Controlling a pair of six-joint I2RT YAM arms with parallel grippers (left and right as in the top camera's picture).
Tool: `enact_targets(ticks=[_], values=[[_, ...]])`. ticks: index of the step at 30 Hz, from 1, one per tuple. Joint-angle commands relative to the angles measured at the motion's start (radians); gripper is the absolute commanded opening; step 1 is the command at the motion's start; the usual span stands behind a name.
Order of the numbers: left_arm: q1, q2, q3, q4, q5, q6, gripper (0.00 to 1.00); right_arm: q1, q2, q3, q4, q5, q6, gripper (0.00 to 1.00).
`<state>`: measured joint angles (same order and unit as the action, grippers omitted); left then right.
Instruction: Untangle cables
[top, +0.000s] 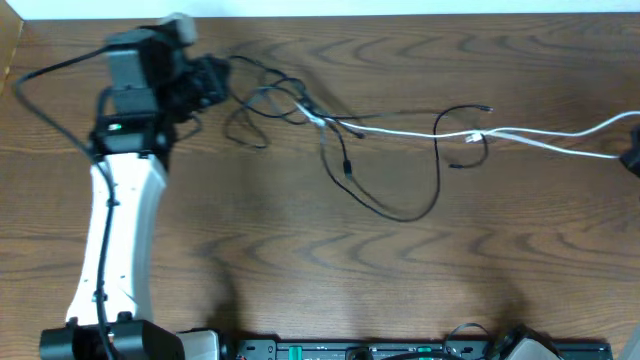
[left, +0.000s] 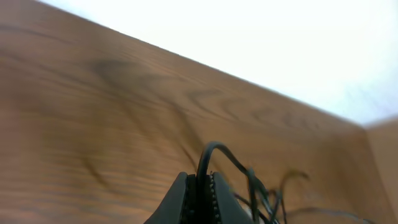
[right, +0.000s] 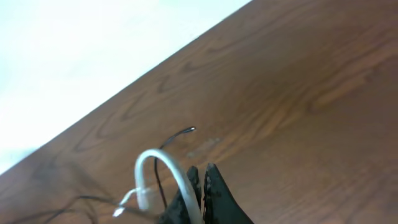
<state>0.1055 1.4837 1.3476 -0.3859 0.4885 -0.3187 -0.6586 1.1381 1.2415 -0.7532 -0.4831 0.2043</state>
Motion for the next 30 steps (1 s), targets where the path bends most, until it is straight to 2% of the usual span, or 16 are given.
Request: enact_targets(ticks=[1, 7, 16, 22, 30], values=[[0.114, -0.015, 0.009, 0.005, 0.000, -0.039, 0.08, -0.052, -0.005, 0.006, -0.006, -0.033, -0.002, 0.01], [0.251, -0.015, 0.009, 0.006, 0.027, -0.061, 0.08, -0.100, -0.005, 0.006, -0.008, -0.031, 0.013, 0.01], [0.360, -0.014, 0.009, 0.031, 0.027, -0.105, 0.08, -0.143, 0.013, 0.006, -0.055, 0.024, 0.027, 0.01], [0.351, -0.014, 0.009, 0.029, 0.108, -0.060, 0.08, -0.117, 0.027, 0.006, -0.050, -0.039, -0.003, 0.01], [0.206, -0.014, 0.009, 0.032, 0.212, -0.034, 0.08, 0.064, 0.029, 0.006, -0.005, -0.113, -0.072, 0.01]])
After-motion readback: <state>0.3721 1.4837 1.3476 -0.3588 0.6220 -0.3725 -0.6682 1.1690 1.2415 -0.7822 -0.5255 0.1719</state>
